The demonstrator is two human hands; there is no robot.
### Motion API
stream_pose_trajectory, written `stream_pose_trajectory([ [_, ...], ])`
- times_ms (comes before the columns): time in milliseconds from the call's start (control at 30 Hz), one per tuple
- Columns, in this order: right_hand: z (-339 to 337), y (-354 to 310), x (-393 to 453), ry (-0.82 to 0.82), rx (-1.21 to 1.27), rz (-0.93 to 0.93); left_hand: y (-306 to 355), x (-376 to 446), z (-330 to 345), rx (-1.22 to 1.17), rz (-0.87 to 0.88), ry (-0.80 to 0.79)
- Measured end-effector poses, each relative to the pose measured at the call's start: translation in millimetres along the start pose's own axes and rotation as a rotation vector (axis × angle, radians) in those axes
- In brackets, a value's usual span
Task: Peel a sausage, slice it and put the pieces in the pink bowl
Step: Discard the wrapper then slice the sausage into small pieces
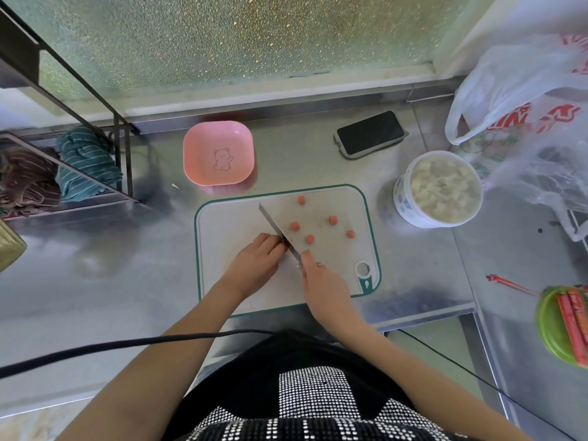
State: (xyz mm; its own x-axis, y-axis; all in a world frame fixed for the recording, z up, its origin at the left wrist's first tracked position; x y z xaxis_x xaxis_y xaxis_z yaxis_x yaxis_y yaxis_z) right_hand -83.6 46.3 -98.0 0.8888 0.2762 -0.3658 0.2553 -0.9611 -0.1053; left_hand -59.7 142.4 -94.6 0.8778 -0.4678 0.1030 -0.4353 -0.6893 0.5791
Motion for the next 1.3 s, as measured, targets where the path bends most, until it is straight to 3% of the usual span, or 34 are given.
stream_pose_trajectory([
  [567,7,-3,10,-0.08,-0.129,-0.035,-3,0,3,0.027,-0.008,-0.044],
  [867,1,21,5,-0.066,0.105,0.107,-2,-6,-5,0.008,0.006,0.026],
  [1300,-2,-8,1,-0.066,0.026,-0.015,-5,-10,-3,0.055,0.009,0.019],
])
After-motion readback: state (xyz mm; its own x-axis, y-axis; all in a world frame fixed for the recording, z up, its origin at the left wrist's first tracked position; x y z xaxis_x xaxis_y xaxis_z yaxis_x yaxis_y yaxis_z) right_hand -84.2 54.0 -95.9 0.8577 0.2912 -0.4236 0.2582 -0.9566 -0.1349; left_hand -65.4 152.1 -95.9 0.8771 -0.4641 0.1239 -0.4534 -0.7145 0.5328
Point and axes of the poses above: each hand's wrist, its own x-axis towards the middle knuckle, its own z-axis out of the palm, y = z × x, the point moved 10 cm from there along x, towards the middle knuckle, and after that the axes turned 15 degrees about -x, right-handed, at the moved point
